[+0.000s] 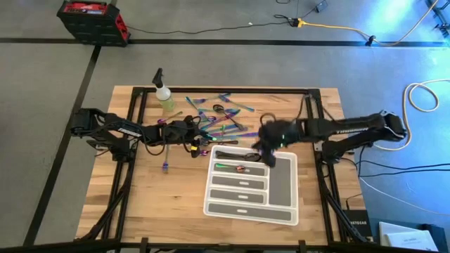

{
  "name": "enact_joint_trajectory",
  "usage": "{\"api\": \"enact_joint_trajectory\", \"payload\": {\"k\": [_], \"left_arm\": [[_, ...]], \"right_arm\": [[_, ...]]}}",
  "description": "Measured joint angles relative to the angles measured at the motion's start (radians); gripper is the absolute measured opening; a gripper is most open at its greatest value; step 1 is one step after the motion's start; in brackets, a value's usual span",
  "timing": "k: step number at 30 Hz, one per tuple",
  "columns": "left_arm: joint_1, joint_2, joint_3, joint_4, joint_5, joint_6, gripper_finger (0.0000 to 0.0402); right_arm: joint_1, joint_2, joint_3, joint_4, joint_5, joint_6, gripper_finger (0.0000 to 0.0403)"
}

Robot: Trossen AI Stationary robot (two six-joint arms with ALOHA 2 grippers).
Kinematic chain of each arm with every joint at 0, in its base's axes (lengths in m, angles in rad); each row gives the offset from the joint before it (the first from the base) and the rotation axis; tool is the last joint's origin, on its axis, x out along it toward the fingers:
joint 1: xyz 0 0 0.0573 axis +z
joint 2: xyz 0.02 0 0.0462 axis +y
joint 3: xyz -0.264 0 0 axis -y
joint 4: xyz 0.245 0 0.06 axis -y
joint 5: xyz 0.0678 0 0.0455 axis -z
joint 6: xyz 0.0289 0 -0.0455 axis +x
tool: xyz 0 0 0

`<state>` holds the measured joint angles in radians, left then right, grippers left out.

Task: Sort silverware
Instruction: Put the purple fork into the white silverware tray

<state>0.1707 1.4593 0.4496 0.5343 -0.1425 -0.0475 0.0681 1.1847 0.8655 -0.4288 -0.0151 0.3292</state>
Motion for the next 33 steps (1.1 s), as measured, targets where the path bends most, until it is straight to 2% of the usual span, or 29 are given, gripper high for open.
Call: {"api": "enact_joint_trajectory", "payload": {"k": [6, 10, 16, 26, 33], "left_arm": [[0.0, 0.0, 0.0, -0.002, 0.0, -0.005, 0.0123], [0.0, 0.0, 0.0, -0.001, 0.0, -0.005, 0.0123], [0.0, 0.0, 0.0, -0.002, 0.0, -0.005, 0.0123], [0.0, 0.0, 0.0, -0.002, 0.0, -0.005, 0.0123], [0.0, 0.0, 0.0, -0.002, 0.0, -0.005, 0.0123]], "right_arm": [[0.165, 0.13, -0.004, 0.085, 0.058, 0.059, 0.0], [0.196, 0.249, -0.004, 0.119, 0.055, 0.065, 0.0], [0.196, 0.393, -0.004, 0.239, -0.047, 0.08, 0.0], [0.193, 0.475, -0.003, 0.276, -0.044, 0.104, 0.0004], [0.193, 0.481, -0.003, 0.272, -0.021, 0.104, 0.004]]}}
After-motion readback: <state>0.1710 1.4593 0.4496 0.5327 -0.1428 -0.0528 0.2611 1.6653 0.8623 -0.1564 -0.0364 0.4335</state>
